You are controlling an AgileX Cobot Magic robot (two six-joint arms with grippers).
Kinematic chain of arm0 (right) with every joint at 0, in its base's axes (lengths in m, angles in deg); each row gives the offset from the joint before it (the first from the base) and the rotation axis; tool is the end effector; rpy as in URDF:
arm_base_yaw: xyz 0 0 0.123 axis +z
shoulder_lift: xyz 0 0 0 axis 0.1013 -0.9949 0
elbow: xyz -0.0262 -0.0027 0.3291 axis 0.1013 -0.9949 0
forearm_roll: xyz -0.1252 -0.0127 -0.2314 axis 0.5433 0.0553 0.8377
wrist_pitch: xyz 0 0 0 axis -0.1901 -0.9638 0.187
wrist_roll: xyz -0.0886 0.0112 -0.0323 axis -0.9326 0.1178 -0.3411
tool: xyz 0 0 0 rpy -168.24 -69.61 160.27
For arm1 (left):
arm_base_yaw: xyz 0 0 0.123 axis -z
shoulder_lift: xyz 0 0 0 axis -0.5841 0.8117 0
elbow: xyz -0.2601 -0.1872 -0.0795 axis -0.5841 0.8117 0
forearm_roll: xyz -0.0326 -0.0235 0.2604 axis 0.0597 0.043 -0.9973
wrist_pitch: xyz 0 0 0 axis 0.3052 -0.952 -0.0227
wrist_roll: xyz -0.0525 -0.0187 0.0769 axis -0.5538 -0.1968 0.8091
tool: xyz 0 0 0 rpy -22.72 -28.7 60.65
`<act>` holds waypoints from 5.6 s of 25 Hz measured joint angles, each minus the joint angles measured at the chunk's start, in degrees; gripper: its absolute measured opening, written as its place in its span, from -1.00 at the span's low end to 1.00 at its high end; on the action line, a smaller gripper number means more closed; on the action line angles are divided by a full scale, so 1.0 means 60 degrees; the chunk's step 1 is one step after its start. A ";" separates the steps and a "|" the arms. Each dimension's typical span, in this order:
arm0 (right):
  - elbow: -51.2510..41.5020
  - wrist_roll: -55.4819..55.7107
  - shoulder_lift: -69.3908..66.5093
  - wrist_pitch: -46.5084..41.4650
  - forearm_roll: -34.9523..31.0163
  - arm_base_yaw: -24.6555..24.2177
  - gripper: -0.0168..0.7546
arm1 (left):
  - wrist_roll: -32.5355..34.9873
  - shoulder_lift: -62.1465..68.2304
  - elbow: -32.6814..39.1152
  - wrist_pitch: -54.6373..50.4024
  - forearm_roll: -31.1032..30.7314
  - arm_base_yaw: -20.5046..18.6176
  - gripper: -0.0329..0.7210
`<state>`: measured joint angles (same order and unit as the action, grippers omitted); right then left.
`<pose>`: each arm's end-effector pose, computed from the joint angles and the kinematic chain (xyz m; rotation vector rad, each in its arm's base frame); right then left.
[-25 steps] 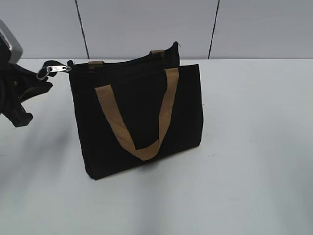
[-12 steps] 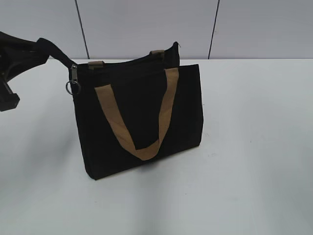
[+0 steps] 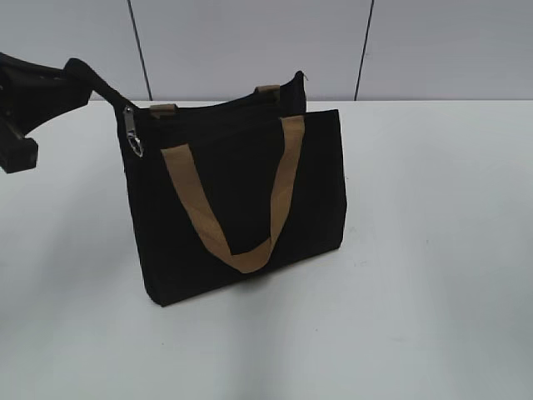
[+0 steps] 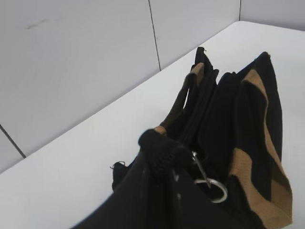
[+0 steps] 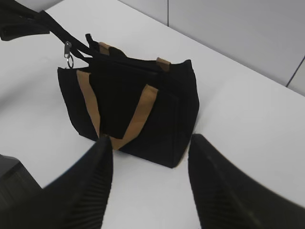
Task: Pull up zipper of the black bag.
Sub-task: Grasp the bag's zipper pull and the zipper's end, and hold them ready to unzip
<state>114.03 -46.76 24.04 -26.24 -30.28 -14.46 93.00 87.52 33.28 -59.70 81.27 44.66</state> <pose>0.1521 0.0436 0.4585 -0.7063 1.9425 0.4838 0.2197 -0.0788 0.3097 0.9212 1.6755 -0.2179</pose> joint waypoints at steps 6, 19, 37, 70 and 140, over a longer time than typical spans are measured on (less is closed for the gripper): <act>0.0011 -0.0656 -0.0410 0.0020 -0.0745 0.0000 0.08 | -0.1269 0.0000 0.0000 -0.0035 0.0000 0.0000 -0.83; 0.0536 -0.1149 -0.1301 0.0281 -0.1195 0.0483 0.08 | -0.3577 0.0000 -0.0538 -0.0361 -0.0095 0.0007 -0.83; 0.1077 -0.3802 -0.4475 0.5060 -0.0488 0.6182 0.08 | -0.3814 0.0015 -0.0787 -0.0283 -0.0183 0.0017 -0.83; 0.4117 -0.4673 -0.9062 0.2985 -0.0826 0.6772 -0.24 | -0.3850 0.0015 -0.0795 -0.0243 -0.0183 0.0017 -0.83; 0.4308 -0.4614 -0.9451 0.3012 -0.1022 0.6822 -0.96 | -0.6698 0.0000 -0.0885 0.0025 -0.7574 0.0017 -0.83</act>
<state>139.88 -74.45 -32.66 -8.17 -36.41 26.47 52.81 87.52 27.96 -59.56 35.82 44.76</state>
